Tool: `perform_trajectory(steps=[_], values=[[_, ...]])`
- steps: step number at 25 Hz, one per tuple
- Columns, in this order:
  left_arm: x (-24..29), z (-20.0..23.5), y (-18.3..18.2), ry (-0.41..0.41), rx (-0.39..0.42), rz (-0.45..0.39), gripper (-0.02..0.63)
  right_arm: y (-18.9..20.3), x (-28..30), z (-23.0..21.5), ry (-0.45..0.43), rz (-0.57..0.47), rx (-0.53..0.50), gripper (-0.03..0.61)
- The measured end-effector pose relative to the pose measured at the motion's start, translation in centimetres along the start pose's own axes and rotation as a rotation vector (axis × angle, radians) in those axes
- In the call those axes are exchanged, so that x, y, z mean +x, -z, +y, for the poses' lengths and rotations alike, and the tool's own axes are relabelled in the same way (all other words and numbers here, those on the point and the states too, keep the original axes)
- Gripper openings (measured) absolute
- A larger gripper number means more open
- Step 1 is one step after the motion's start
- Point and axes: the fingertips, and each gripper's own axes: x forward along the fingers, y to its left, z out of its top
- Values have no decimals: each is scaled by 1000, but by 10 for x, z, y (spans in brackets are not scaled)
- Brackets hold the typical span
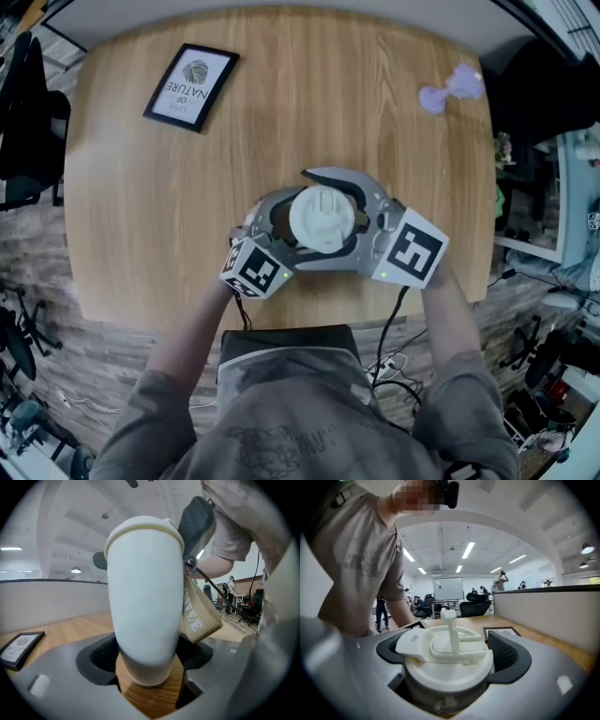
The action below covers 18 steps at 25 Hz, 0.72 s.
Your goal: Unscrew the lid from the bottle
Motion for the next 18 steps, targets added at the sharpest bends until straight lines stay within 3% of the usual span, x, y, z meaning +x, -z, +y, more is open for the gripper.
perform_trajectory(steps=[3, 5, 13, 15, 18], values=[[0, 0, 0, 3, 2, 0, 365, 0, 1, 8, -158, 43, -99, 509], [0, 0, 0, 6, 3, 1, 365, 2, 0, 10, -194, 67, -169, 509], [-1, 1, 3, 3, 7, 22, 371, -9, -6, 5, -81, 27, -146, 508], [-3, 1, 9, -9, -22, 63, 373, -13, -7, 7, -76, 31, -167, 508], [-13, 2, 18, -37, -80, 110, 381, -23, -12, 6, -37, 18, -99, 508]])
